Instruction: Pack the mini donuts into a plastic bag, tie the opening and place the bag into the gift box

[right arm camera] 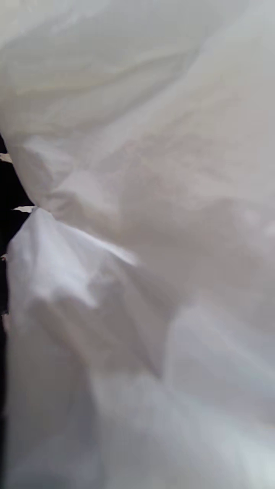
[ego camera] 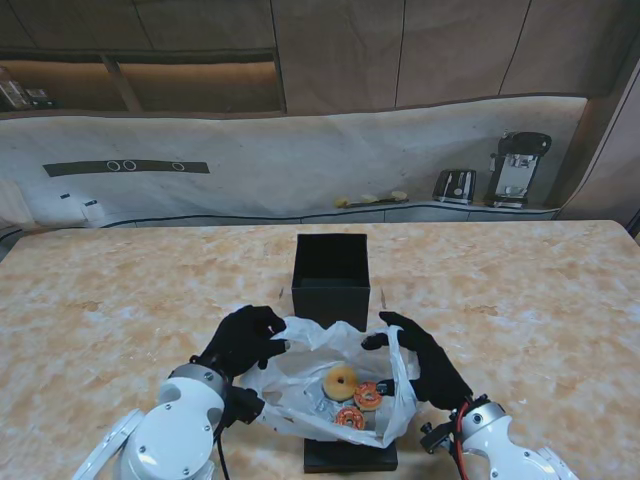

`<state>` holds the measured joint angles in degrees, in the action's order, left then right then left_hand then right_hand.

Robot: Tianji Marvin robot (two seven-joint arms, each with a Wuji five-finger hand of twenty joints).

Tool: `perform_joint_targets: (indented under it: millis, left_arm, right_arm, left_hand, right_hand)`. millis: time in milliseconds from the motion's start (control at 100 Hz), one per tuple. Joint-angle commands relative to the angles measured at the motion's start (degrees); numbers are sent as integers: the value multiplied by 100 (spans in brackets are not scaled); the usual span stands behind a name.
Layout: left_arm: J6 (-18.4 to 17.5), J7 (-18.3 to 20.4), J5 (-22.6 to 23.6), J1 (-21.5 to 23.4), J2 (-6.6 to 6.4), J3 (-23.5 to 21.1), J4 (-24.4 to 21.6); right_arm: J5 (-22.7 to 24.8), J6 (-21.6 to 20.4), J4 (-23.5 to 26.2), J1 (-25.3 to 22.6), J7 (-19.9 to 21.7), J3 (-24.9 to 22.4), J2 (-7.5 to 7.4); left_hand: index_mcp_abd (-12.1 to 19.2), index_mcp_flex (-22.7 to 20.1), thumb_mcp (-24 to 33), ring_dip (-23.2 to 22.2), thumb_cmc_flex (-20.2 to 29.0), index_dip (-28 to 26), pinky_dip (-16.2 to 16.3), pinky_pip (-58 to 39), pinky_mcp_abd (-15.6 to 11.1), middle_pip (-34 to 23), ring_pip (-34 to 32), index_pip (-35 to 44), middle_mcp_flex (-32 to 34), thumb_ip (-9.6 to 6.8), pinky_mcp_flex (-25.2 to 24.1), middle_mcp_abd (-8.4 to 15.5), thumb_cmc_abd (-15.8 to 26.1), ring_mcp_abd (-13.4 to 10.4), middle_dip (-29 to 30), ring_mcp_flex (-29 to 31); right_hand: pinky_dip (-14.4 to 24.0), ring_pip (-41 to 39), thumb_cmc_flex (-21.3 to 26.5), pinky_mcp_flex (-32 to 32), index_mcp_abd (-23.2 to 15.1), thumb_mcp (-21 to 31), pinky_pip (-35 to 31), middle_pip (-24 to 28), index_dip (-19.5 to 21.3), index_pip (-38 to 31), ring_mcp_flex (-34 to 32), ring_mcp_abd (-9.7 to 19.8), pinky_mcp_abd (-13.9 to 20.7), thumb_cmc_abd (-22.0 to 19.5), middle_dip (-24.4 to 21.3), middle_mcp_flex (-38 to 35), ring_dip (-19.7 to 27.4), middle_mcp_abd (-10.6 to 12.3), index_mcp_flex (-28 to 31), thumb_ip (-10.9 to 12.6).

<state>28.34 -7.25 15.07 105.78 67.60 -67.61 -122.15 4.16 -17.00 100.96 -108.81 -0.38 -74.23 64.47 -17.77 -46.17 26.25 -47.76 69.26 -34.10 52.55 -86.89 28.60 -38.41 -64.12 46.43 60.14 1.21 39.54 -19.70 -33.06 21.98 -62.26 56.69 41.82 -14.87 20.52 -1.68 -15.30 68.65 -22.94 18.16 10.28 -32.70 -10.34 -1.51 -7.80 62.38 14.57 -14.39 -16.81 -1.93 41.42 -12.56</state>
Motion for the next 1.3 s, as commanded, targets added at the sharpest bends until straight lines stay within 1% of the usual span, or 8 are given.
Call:
perform_joint_targets:
  millis: [0,160,340,460,490,540,840,1290]
  left_arm:
    - [-47,185,-59,-6,-40,-33,-17]
    - [-267,725,-119,-38,-187,-167,-42]
    - [-322,995,-128,-144,-257,-155,-111]
    - [-185,878,-130,-232,-220,-15,-175]
    - [-148,871,-118,-252,-218,22,-190]
    - [-107,854,-105,-287,-212,80,-205]
    - [106,778,-182,-470,-173,353,-232]
    - [313,722,-451,-664,-112,586,-172]
  right_arm:
    - [-11,-50,-14,-26,19,51,77]
    - [38,-141,-8,0,-28,94,79]
    - [206,-259,21,83,101,150,26]
    - [321,-305,71,129,95,238,13]
    - [371,-318,73,150,82,266,12]
    - [440,-326,79,186,71,307,6]
    - [805,-324,47,423,-189,568,41]
    - [1309,-88,-88,683,-551,803,98]
  left_hand:
    - [-1,-82,118,-186,94,-137,75,118,133,73,69,-162,176,56,-43,-30,-80,-22,-162,133]
    - [61,-23,152,-316,110,-389,305,302,113,194,183,-253,117,71,-326,33,-7,19,-371,-35]
    - [137,-39,119,-438,90,-449,510,226,77,229,121,-302,104,50,-449,25,-16,63,-451,-118]
    - [145,-100,87,-430,27,-361,522,153,34,230,85,-307,133,25,-318,-56,-77,41,-335,-35]
    - [156,-81,64,-398,11,-252,482,111,-8,94,56,-219,147,3,-318,157,-74,27,-234,-38]
    - [162,-86,54,-386,2,-207,464,87,-10,65,37,-185,157,-2,-282,186,-96,17,-185,-16]
    - [155,-53,10,-374,-20,-132,444,28,-15,34,5,-136,133,14,-269,190,-71,27,-126,-19]
    - [107,-11,-48,-359,-8,-79,425,-63,-15,-20,-44,-83,102,23,-294,176,-50,61,-61,-32]
  right_hand:
    - [142,-37,-274,-32,-257,115,37,34,13,115,144,200,238,333,-297,193,132,9,-250,-58]
    - [164,-68,-391,-17,-177,191,-5,96,23,203,164,189,239,400,-278,353,112,-68,-605,-88]
    - [174,-71,-557,-108,-13,203,-8,58,38,234,230,188,224,360,-310,438,97,-140,-916,-111]
    - [186,-83,-583,-201,92,148,-3,-67,53,228,266,191,208,314,-384,433,71,-169,-1087,-122]
    - [189,-90,-584,-204,116,150,-6,-83,50,238,261,189,201,303,-393,433,66,-179,-1133,-119]
    - [191,-82,-588,-224,173,145,-3,-94,44,263,301,192,195,303,-399,433,63,-205,-1242,-118]
    - [231,-75,-480,-311,265,20,-8,-314,62,209,328,216,196,148,-497,442,18,-221,-1589,-96]
    - [255,-81,-255,-369,335,-22,22,-448,45,192,321,209,187,181,-554,447,-8,-252,-1982,-50]
